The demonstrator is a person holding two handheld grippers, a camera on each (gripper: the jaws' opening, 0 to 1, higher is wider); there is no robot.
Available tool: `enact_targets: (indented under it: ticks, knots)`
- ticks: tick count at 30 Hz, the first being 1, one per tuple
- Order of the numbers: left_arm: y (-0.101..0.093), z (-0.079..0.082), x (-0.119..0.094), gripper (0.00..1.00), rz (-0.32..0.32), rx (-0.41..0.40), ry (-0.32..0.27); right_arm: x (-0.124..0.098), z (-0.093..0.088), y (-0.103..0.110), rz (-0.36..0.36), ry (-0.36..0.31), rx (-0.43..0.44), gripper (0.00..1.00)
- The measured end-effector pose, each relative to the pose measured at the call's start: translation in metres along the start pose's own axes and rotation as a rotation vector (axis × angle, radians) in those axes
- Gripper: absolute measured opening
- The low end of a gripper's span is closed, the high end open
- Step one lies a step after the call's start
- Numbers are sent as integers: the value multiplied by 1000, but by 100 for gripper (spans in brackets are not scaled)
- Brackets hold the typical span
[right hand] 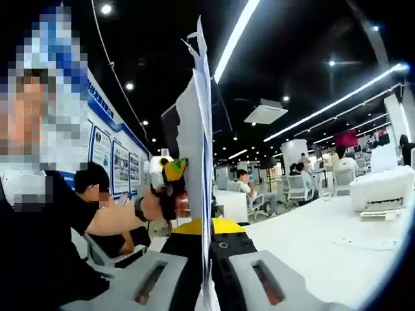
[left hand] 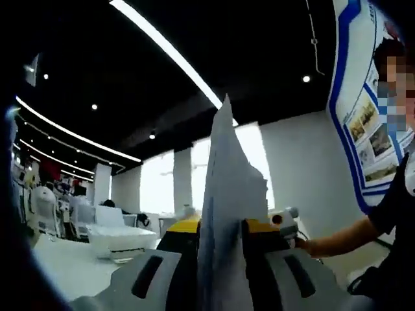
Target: Organize the stack of printing papers by aligning and flattening the scattered papers on the table
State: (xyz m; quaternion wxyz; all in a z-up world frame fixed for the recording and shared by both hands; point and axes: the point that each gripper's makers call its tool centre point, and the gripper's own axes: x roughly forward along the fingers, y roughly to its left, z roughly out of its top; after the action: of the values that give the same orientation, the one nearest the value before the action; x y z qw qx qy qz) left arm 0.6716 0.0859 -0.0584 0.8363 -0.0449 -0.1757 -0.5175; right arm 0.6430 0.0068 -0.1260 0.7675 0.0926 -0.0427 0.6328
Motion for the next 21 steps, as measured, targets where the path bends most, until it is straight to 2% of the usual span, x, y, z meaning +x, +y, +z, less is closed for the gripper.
enact_targets:
  ticks: [2,4,9,10,12,13,15,17,18,20,21]
  knots:
    - [2,-4,2,11,17,-50,9,0,2,1,-18,-2,-12,0]
    - [1,-8,2,7,14,-42,18,-1,0,-2,-22,4,-8,0]
    - [7,-24,-1,7,108,44,20,-4,-11,-21,-136,41,-116,0]
    - [10,-25,-1,7,140,87,24,-3,-11,-25,-171,36,-141,0]
    - [16,-29,-2,8,198,221,59,-2,-12,-27,-188,21,-116,0]
    - [18,-30,-3,9,214,240,70,-2,-10,-30,-206,12,-111,0]
    - [16,-32,-2,8,237,256,83,3,-16,-25,-179,31,-183,0]
    - [12,-26,-3,8,194,202,31,1,-17,-24,-166,31,-146,0]
    - [9,-18,-6,8,156,172,-22,1,-18,-19,-120,32,-95,0]
    - [7,-15,-10,8,105,121,-50,-3,-17,-13,-43,33,-2,0]
    - [4,-13,-11,8,69,69,-67,-5,-17,-14,-28,34,4,0]
